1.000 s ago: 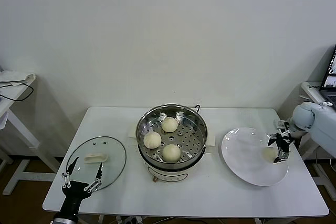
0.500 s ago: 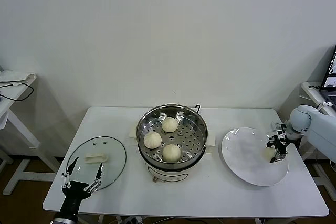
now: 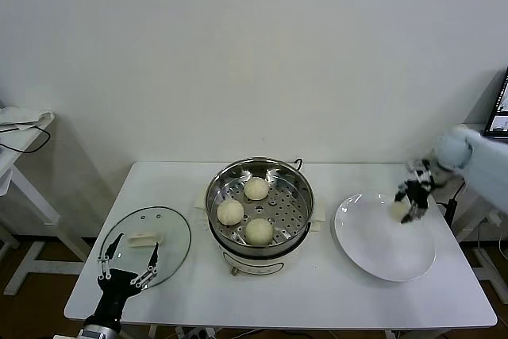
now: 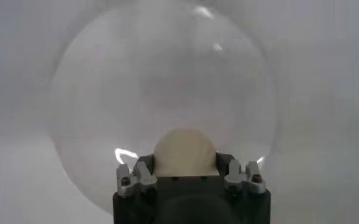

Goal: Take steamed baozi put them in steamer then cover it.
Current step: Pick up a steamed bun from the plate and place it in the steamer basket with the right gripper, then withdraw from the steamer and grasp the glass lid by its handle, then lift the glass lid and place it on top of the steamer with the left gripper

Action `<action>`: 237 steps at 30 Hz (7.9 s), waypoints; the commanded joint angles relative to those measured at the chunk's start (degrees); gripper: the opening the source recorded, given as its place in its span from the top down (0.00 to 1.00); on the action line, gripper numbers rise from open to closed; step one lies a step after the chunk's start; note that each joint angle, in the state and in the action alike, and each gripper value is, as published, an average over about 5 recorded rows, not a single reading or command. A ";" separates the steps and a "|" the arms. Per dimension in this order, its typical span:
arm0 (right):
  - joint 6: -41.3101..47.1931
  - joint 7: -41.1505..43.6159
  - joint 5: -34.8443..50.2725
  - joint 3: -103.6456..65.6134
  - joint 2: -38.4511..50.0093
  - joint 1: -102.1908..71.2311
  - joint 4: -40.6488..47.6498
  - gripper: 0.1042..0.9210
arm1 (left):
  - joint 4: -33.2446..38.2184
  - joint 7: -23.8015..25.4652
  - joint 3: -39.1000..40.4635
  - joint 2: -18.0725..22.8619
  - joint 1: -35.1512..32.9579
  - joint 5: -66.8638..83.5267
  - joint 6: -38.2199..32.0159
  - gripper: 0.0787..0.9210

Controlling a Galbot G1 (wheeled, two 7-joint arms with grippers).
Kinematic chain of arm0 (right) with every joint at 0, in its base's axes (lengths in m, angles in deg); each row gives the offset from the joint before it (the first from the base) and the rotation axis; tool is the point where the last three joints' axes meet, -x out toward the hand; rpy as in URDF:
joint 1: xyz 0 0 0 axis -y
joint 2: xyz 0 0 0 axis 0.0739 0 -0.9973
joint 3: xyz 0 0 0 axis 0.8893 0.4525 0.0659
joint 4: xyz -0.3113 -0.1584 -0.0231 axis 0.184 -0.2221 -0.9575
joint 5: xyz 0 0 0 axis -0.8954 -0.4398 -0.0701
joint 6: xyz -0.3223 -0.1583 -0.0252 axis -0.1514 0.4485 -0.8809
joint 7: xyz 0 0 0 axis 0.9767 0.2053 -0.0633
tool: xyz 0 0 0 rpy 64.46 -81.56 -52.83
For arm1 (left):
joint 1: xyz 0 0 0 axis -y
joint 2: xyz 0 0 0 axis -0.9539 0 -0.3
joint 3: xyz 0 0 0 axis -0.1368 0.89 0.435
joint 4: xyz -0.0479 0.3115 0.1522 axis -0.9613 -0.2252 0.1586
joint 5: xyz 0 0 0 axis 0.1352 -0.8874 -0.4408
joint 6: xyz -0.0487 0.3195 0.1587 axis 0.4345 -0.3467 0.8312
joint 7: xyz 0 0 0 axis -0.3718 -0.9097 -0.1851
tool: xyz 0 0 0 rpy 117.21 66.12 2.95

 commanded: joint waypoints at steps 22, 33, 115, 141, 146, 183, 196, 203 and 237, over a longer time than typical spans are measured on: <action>13.92 -7.93 27.52 21.70 -26.00 23.00 -23.12 0.34 | -0.37 -0.41 0.78 -0.84 1.43 0.47 0.23 0.12; 14.70 -12.26 24.14 21.64 -28.34 16.93 -19.31 0.35 | -0.12 -0.46 0.29 -0.71 1.24 0.73 0.18 0.12; -21.40 -82.74 11.63 -100.54 -19.04 -94.81 -30.58 0.12 | -16.55 -7.51 -1.76 -3.70 10.73 -55.43 3.09 0.12; -21.52 -80.60 8.28 -103.88 -28.10 -99.15 -31.13 0.12 | -28.98 -19.11 0.09 0.22 16.63 -77.95 2.42 0.12; -21.23 -79.82 8.16 -103.64 -28.25 -99.52 -31.06 0.12 | -28.97 -19.06 1.14 0.22 17.60 -74.34 4.47 0.12; -22.57 -77.41 4.23 -103.29 -29.95 -99.78 -29.41 0.12 | -33.31 -17.62 4.08 1.85 25.49 -72.06 8.39 0.12; -22.66 -77.46 4.07 -103.23 -29.87 -99.76 -29.92 0.12 | -36.06 -16.06 4.75 1.65 27.14 -71.95 9.56 0.18; -22.63 -77.62 4.11 -103.14 -29.84 -99.53 -30.39 0.12 | -37.10 -15.47 4.90 1.62 27.59 -71.48 9.76 0.44; -23.43 -77.27 2.69 -102.74 -31.98 -99.61 -30.00 0.12 | -10.24 -16.00 -5.18 -3.06 20.58 -72.21 7.24 0.86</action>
